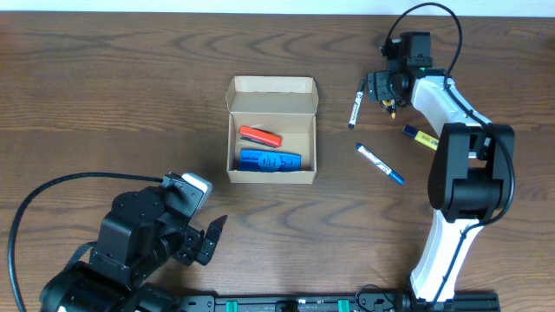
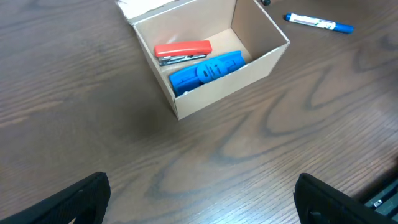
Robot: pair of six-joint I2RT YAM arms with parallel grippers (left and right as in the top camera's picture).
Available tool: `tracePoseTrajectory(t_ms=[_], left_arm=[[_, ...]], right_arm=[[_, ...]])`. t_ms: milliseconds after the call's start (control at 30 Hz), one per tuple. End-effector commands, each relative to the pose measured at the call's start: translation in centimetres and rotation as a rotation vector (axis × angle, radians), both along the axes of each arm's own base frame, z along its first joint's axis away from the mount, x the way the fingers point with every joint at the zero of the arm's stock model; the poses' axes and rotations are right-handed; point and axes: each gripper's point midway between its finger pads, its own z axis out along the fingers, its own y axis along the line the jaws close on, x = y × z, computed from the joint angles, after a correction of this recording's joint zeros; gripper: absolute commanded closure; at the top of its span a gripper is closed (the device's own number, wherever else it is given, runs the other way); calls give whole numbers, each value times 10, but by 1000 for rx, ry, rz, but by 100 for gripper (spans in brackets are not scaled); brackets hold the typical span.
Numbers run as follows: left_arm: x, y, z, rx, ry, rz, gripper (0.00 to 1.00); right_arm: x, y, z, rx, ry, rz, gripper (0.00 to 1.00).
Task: Pack container
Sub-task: 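Move the right gripper to the tape roll and grasp it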
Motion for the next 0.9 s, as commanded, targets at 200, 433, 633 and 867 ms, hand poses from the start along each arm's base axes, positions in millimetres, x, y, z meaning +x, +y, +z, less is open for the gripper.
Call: tracePoseTrajectory(t_ms=[200,433,633,867], left_arm=[[0,0,6,-12,-11,7,5],[0,0,6,-12,-11,7,5],[0,0,6,-12,-11,7,5],[0,0,7,-12,-12,7,5]], right_arm=[[-6,-7,-39,24,65,-51,18],[-10,-6,-46,27,85,-50,43],[-19,-5,-49,33,125,-62,60],[-25,-1,-21,33,123,-54,64]])
